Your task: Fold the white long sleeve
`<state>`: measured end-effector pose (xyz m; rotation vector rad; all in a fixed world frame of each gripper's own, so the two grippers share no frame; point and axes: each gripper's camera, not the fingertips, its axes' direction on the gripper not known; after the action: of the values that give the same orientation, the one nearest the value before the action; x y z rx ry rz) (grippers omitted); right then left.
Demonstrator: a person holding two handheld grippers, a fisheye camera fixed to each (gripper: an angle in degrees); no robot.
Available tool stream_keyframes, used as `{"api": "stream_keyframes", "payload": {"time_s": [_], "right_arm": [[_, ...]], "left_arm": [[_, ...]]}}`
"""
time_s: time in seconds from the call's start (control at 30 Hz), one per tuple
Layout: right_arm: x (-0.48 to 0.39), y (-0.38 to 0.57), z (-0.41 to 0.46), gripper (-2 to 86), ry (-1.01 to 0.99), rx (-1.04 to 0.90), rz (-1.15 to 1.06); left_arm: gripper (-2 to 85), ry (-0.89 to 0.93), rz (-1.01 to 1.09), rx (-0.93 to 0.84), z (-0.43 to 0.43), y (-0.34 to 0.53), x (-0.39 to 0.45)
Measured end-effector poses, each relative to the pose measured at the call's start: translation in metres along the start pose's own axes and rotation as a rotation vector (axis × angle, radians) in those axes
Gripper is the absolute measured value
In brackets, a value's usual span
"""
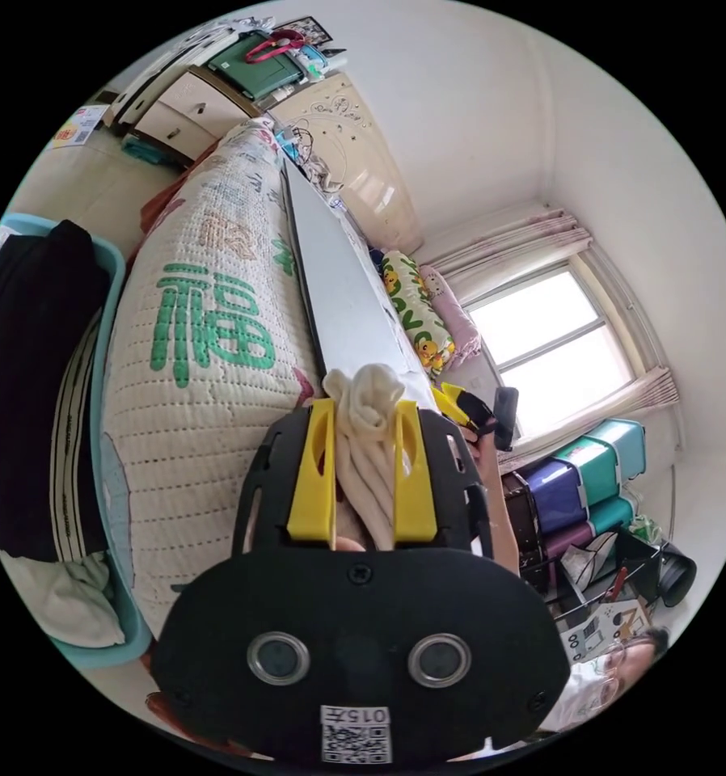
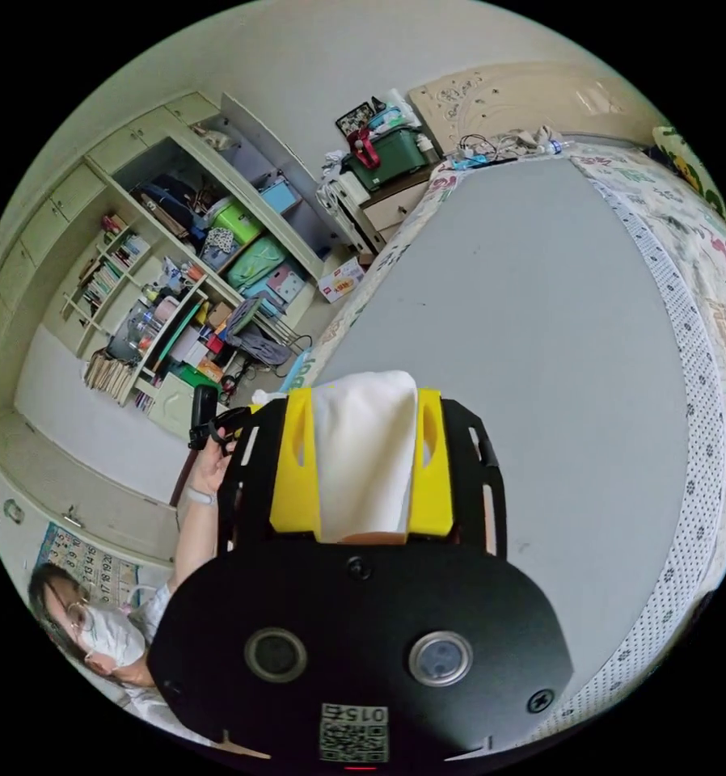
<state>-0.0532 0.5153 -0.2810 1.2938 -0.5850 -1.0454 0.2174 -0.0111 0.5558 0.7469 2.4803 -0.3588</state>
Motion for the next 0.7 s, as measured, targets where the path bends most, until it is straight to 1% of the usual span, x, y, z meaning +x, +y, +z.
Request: {"api": "stream_keyframes", "payload": {"time_s": [0.03, 0.17, 0.3, 0.43, 0.5, 0.57, 0.6, 0.67, 0.7], "right_arm": [[0.008, 0.005, 0.003, 16.1, -0.021, -0.027, -0.006], [0.024, 0.032, 0.012, 13.6, 0.072, -0.040, -0.052], [0.048, 0.058, 0.018, 11.5, 0.038, -0.038, -0.001], [0.047, 0.106, 0.005, 6.7, 0.056, 0.058, -0.076], [0.038, 0.133, -0.014, 6.2, 0.039, 0.142, -0.127], [0.023, 0.176, -0.059, 5.7, -0.043, 0.274, -0.187], [0.018, 0.189, -0.073, 5.6, -0.061, 0.303, -0.205], [-0.007, 0.246, -0.128, 5.3, -0.078, 0.411, -0.300], [-0.014, 0.262, -0.142, 5.3, -0.074, 0.439, -0.327]], "left_arm": [[10.0, 0.002, 0.003, -0.001, -0.007, -0.013, 0.001], [8.9, -0.021, 0.025, -0.010, -0.031, -0.064, 0.011], [8.6, -0.025, 0.047, -0.003, -0.057, -0.109, 0.025], [8.1, 0.071, 0.101, 0.041, -0.100, -0.163, 0.054], [7.9, 0.137, 0.164, 0.075, -0.126, -0.186, 0.088], [7.7, 0.146, 0.334, 0.116, -0.167, -0.208, 0.170], [7.7, 0.138, 0.383, 0.129, -0.178, -0.211, 0.194], [7.7, 0.128, 0.570, 0.169, -0.215, -0.214, 0.294], [7.7, 0.131, 0.615, 0.181, -0.223, -0.212, 0.319]]}}
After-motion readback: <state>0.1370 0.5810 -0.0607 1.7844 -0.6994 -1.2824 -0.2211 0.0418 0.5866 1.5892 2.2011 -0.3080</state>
